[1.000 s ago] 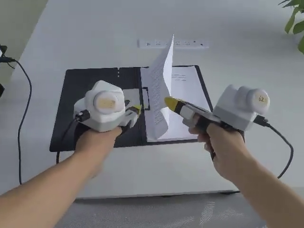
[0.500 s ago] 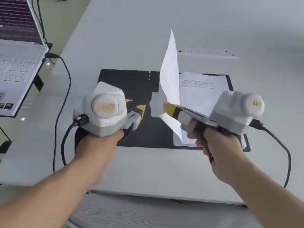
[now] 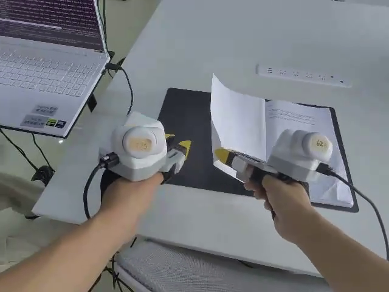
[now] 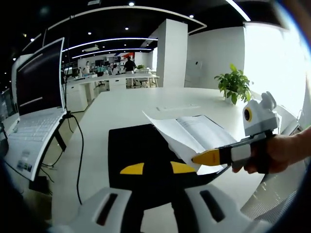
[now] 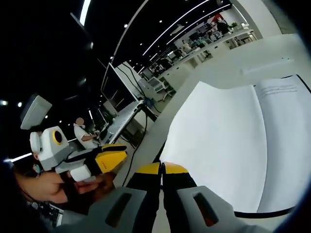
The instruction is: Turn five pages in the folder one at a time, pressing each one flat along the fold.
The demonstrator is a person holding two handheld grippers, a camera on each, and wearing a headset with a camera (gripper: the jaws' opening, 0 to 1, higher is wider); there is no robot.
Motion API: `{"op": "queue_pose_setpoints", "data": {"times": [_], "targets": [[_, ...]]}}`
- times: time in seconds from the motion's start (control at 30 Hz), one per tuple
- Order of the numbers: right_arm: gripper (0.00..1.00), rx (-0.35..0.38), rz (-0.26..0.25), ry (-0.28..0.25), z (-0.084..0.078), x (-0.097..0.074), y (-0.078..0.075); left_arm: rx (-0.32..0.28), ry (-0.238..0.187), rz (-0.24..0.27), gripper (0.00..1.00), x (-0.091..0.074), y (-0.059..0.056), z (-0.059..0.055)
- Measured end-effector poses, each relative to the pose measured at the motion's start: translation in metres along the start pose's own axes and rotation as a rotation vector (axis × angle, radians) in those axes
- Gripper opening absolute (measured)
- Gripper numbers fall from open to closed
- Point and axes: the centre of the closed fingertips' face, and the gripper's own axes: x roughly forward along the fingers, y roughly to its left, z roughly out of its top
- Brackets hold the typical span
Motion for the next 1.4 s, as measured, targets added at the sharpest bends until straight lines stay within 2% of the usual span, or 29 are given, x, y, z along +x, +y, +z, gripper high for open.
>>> {"op": "queue_pose_setpoints", "data": {"times": [0.13,0.3,0.73,0.83,1.03,1.1,1.4], "targets": [[0.00,0.005,-0.007,0.039,-0.012,0.011,-0.005,-0.006,0.006,0.005,0.16,-0.002,0.003,-0.004],[0.00,-0.002,-0.020,0.086,-0.028,0.022,-0.010,-0.006,0.018,0.000,0.15,-0.002,0.001,-0.009],[0.00,0.035,-0.061,0.180,-0.063,0.048,-0.030,-0.013,0.053,-0.010,0.16,0.011,0.005,-0.026],[0.00,0.055,-0.070,0.191,-0.067,0.051,-0.035,-0.012,0.060,-0.010,0.16,0.013,0.006,-0.030],[0.00,0.078,-0.067,0.199,-0.071,0.054,-0.037,-0.015,0.076,-0.013,0.16,0.016,0.006,-0.037],[0.03,0.099,-0.052,0.203,-0.072,0.054,-0.034,-0.012,0.081,-0.014,0.15,0.020,0.005,-0.039],[0.10,0.104,-0.002,0.221,-0.074,0.048,-0.027,-0.009,0.110,-0.032,0.15,0.037,-0.002,-0.048]]}}
